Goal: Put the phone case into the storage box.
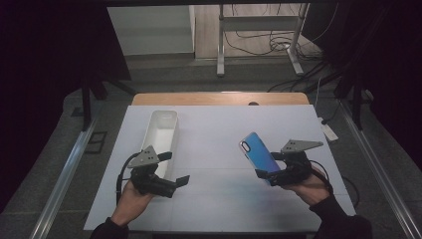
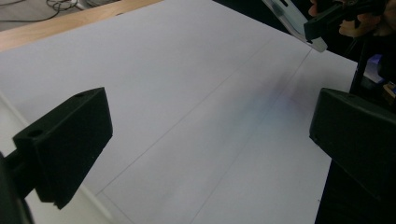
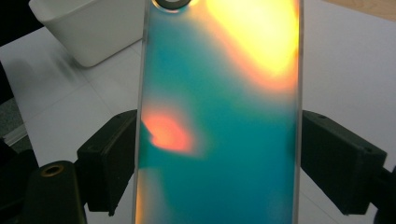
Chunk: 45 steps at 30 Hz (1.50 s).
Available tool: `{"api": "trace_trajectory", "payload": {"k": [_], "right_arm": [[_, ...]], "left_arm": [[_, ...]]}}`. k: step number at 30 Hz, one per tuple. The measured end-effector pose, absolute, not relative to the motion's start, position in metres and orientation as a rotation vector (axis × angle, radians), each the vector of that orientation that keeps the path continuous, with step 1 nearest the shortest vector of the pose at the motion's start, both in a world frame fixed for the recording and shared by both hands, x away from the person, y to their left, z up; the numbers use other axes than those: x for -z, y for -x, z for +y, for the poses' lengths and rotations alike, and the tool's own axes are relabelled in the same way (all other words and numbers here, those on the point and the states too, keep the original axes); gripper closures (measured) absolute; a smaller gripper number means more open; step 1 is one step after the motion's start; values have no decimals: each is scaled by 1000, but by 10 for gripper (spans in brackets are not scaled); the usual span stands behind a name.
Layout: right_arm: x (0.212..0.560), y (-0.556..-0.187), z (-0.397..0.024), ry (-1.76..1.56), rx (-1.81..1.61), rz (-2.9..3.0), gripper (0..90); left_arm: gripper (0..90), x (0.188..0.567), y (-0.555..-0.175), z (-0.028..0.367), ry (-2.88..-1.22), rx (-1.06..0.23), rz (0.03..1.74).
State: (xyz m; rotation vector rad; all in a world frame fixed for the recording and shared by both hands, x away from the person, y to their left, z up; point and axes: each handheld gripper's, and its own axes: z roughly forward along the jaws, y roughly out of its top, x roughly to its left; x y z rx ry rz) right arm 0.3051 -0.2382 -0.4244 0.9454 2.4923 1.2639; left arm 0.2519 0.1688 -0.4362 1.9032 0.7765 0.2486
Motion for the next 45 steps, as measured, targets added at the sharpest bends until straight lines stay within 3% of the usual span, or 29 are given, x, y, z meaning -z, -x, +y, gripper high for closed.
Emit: {"api": "trace_trajectory", "payload": {"k": [45], "right_arm": [[417, -301, -207, -777, -1459, 2542, 166]], "left_arm": [[0, 428, -289, 103, -1899, -54, 579]]}}
